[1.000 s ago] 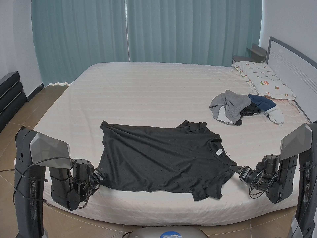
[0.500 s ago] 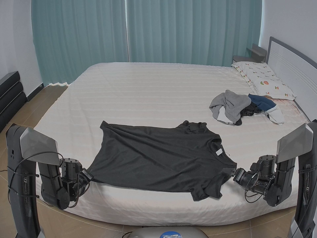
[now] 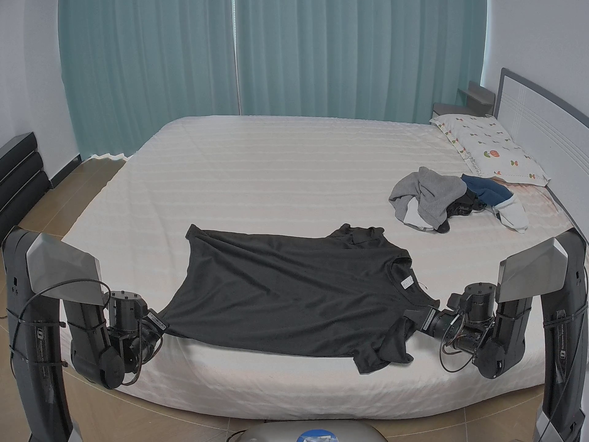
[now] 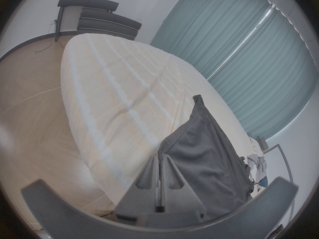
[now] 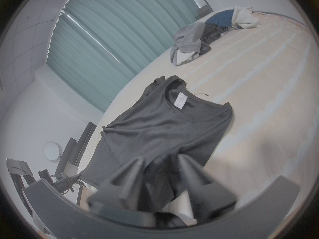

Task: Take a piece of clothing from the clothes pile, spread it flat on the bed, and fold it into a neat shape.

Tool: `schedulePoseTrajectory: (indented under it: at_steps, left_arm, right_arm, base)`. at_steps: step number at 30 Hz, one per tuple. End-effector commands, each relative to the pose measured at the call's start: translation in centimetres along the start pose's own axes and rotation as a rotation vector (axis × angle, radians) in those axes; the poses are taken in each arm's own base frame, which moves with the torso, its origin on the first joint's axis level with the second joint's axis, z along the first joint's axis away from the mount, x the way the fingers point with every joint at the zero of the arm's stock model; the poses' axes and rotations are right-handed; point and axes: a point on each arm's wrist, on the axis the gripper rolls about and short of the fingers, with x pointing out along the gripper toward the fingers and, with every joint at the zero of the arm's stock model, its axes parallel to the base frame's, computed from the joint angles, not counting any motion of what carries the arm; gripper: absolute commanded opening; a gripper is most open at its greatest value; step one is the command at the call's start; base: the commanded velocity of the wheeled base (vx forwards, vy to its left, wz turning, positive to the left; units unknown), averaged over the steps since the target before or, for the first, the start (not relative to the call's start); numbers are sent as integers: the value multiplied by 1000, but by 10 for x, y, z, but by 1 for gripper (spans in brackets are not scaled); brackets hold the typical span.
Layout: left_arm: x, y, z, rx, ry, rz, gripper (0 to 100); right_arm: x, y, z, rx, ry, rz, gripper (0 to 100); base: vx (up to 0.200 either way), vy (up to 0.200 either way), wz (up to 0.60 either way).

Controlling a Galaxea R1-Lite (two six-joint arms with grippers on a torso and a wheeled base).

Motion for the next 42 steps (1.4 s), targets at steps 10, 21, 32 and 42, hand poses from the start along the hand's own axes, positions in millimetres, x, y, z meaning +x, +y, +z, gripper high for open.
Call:
schedulePoseTrajectory:
  at_steps: [10,21,32,42]
  left_arm:
    - [7,-4,2,-35,-15,-17,0]
    - [13,-2,-2,-33,-7,-8,0]
    - [12,-1,-3,-30,-3,-5,0]
    - [12,-1,-3,-28,-2,-5,0]
  right_arm:
    - [41,5,27,-28,-85,50,0]
    - [66,-8,33,-26,-126,58,0]
    - [60,-16,39,-3,-151,48,100]
    - [-5,-13,32,-42,-21,126,100]
  base:
    - [0,0,0]
    - [0,0,0]
    - [0,0,0]
    - [0,0,0]
